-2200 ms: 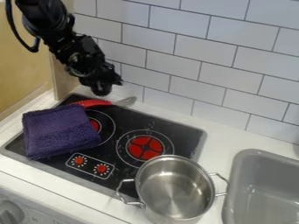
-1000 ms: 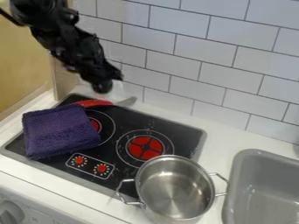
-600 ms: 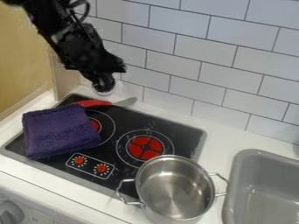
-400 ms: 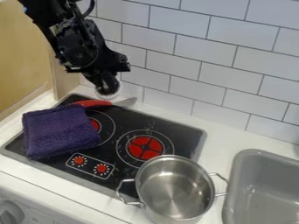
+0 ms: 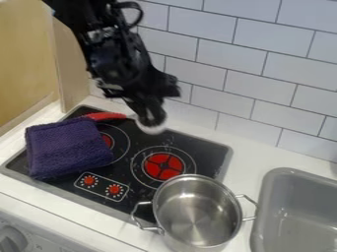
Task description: Move the object to the right side of the right burner
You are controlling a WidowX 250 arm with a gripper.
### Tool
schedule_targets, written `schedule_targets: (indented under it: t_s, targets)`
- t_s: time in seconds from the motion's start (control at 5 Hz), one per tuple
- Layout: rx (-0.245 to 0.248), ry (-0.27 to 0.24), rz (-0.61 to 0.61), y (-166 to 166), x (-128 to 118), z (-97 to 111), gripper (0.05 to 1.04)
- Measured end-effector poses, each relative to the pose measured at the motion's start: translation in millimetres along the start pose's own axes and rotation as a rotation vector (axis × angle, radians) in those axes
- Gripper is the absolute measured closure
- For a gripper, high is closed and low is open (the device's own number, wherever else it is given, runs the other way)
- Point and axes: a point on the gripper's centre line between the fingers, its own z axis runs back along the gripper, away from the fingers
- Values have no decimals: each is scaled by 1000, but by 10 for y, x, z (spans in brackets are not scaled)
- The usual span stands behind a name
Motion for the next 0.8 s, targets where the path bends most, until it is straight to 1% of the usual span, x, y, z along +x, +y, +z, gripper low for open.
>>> schedule_targets:
  t_s: [0.2, 0.4, 0.6, 0.8]
  targets:
    - [-26, 31, -73, -257, -99, -29, 913]
    - [-25, 78, -126, -371, -220, -123, 913]
    - [-13, 110, -156, -378, -268, -213, 913]
    - [-7, 141, -159, -353, -332, -294, 913]
